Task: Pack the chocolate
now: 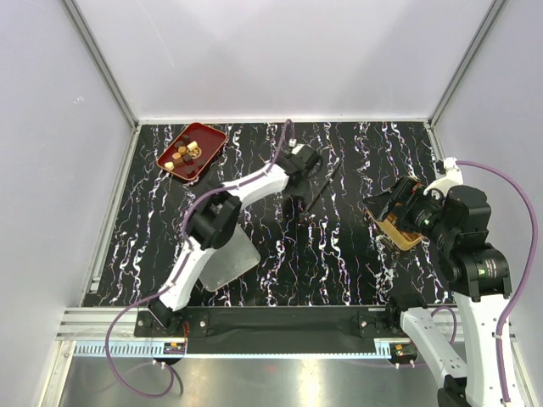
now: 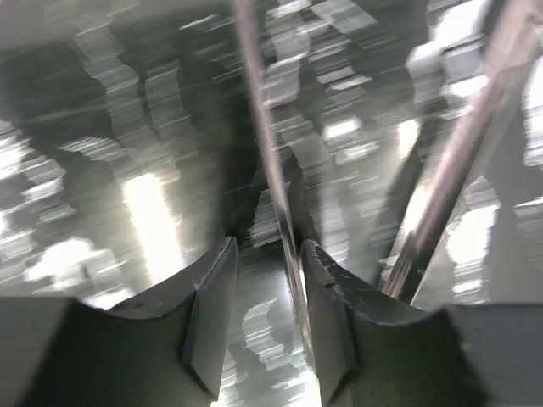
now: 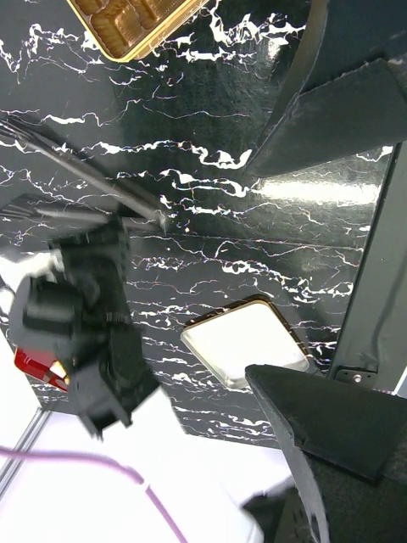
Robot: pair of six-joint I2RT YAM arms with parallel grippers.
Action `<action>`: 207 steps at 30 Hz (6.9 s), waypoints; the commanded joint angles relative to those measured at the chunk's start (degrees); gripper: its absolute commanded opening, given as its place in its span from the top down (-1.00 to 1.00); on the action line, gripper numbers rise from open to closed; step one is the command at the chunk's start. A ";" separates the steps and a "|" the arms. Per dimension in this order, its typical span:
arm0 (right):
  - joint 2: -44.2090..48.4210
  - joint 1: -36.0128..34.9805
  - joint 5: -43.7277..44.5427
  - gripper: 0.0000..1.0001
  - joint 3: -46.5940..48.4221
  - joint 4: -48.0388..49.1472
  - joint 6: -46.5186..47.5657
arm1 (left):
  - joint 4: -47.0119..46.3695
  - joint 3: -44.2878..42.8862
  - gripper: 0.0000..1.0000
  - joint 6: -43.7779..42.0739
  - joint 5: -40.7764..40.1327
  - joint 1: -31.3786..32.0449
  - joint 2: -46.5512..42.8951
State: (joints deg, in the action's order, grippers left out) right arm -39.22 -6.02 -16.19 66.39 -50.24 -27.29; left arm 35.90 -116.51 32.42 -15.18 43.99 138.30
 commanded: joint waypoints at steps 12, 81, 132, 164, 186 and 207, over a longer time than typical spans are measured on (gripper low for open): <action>-0.07 -0.39 2.12 -0.99 -2.76 0.05 1.80 | -4.87 26.15 0.69 -10.02 2.60 -12.15 -21.92; -0.42 -0.39 -0.51 -0.99 -4.34 2.25 1.98 | -7.85 24.22 -0.35 -47.37 20.10 -10.94 -15.33; 1.34 -0.39 -3.59 -0.99 -6.27 4.10 -0.22 | 18.15 13.59 0.14 -23.99 7.63 -13.31 -36.96; -0.24 -0.31 -6.05 -0.99 -8.65 7.26 0.66 | 18.07 5.06 0.23 -25.92 -0.20 -37.57 -24.57; -1.65 -0.39 -4.82 -0.99 -8.03 7.35 1.01 | 15.78 2.08 0.15 -29.08 2.61 -39.59 -16.48; -2.26 -0.39 -4.38 -0.99 -5.58 7.17 1.01 | 17.63 4.97 0.49 -29.26 3.84 -35.65 -25.09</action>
State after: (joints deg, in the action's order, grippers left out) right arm -41.60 -6.02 -20.60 57.78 -44.82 -26.94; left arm 54.50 -110.98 4.08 -12.03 6.74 119.81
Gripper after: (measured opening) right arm 0.994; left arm 0.327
